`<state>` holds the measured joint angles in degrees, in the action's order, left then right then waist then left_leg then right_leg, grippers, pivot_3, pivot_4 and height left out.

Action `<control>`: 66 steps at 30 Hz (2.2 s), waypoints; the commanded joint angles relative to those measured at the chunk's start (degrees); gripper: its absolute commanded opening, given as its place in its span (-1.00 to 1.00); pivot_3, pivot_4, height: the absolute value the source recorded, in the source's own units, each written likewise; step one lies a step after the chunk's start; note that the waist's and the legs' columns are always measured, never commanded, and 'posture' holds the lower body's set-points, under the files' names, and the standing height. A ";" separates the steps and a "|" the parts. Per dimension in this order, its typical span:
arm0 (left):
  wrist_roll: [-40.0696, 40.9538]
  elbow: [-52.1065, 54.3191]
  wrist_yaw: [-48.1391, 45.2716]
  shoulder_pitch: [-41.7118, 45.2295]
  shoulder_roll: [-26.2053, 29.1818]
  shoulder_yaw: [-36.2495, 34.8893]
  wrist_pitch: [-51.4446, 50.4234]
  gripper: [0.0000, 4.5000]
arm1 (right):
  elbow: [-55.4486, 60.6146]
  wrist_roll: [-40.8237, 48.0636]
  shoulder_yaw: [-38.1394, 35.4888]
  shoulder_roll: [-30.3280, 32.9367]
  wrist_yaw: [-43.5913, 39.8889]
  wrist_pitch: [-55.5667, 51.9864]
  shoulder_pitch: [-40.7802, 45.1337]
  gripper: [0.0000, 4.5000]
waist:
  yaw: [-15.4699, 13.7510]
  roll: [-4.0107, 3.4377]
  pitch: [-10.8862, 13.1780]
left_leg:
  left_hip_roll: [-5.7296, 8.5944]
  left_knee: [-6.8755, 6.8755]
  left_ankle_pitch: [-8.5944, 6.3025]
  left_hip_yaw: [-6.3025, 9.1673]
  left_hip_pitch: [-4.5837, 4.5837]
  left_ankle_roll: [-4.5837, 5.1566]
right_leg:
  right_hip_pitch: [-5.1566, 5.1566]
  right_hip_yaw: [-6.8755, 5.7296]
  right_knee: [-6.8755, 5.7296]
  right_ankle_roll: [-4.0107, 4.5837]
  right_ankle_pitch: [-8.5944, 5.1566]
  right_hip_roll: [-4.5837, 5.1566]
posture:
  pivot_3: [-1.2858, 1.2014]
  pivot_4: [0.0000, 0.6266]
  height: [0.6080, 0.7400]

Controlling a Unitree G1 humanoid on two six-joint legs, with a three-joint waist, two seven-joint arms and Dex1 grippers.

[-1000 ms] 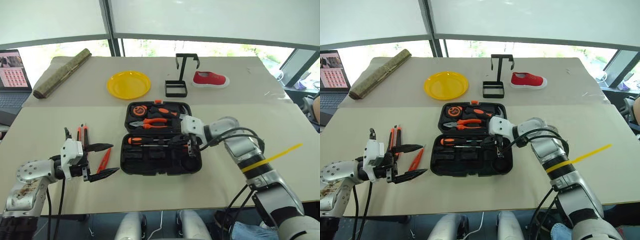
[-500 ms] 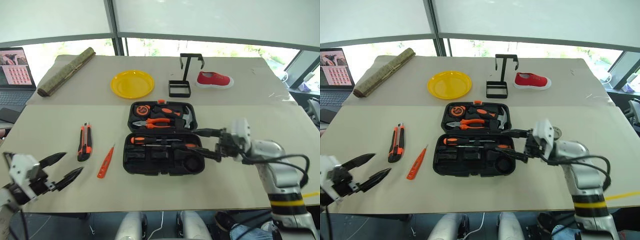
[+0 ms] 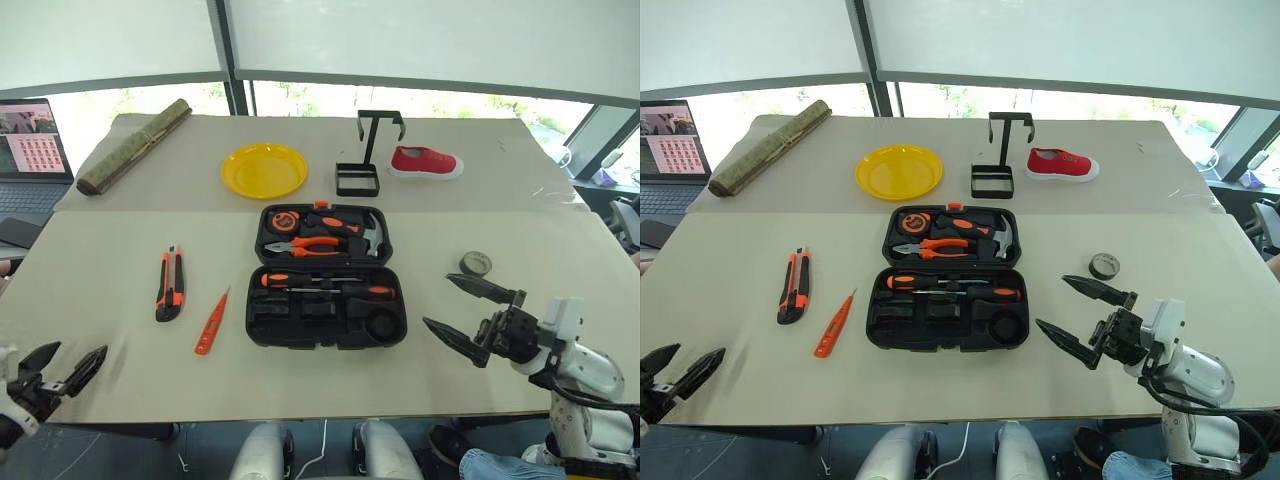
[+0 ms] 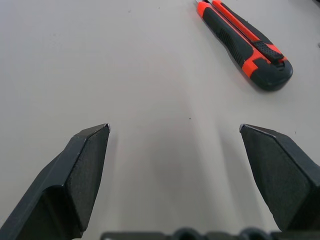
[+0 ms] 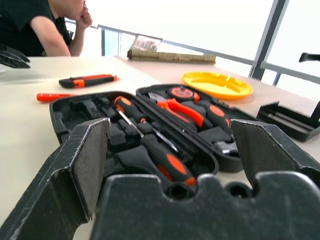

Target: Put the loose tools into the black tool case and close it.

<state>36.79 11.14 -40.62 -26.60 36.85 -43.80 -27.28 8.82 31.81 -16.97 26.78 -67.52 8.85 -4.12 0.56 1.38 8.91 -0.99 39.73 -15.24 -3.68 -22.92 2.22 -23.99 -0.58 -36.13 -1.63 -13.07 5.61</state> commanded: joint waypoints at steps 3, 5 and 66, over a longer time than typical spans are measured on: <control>8.31 10.05 9.55 6.63 3.98 0.35 -15.36 1.00 | 1.10 3.02 -0.25 -0.01 -0.32 2.22 1.85 0.98 | -0.17 0.01 0.01 | 0.01 0.01 0.00 0.01 0.01 -0.01 | 0.05 0.02 -0.08 0.01 0.01 0.02 | 0.03 -0.52 1.00; 11.02 12.62 13.17 11.00 5.20 1.32 -19.84 1.00 | 1.57 3.78 0.06 0.22 -0.59 1.96 2.26 0.98 | -0.47 0.01 0.01 | 0.00 0.01 0.03 0.08 0.04 -0.05 | 0.05 -0.01 -0.11 0.03 0.02 -0.01 | 0.03 -0.52 1.00; -10.93 6.07 -28.41 45.50 19.82 47.11 -1.94 -0.81 | 20.08 3.53 12.19 20.39 13.77 -31.35 9.73 1.00 | -1.78 -0.21 0.00 | 0.11 -0.71 0.25 -0.10 0.31 -0.22 | 0.24 0.03 0.16 0.47 -0.18 0.01 | 0.03 -0.52 1.00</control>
<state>30.32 19.01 -65.97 15.57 56.29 -2.19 -31.38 27.03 38.64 -6.30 45.61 -57.37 -17.90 4.64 -1.22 1.17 8.92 -0.85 39.03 -14.98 -3.78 -22.72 2.03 -23.83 -0.55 -35.95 -1.31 -13.16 5.57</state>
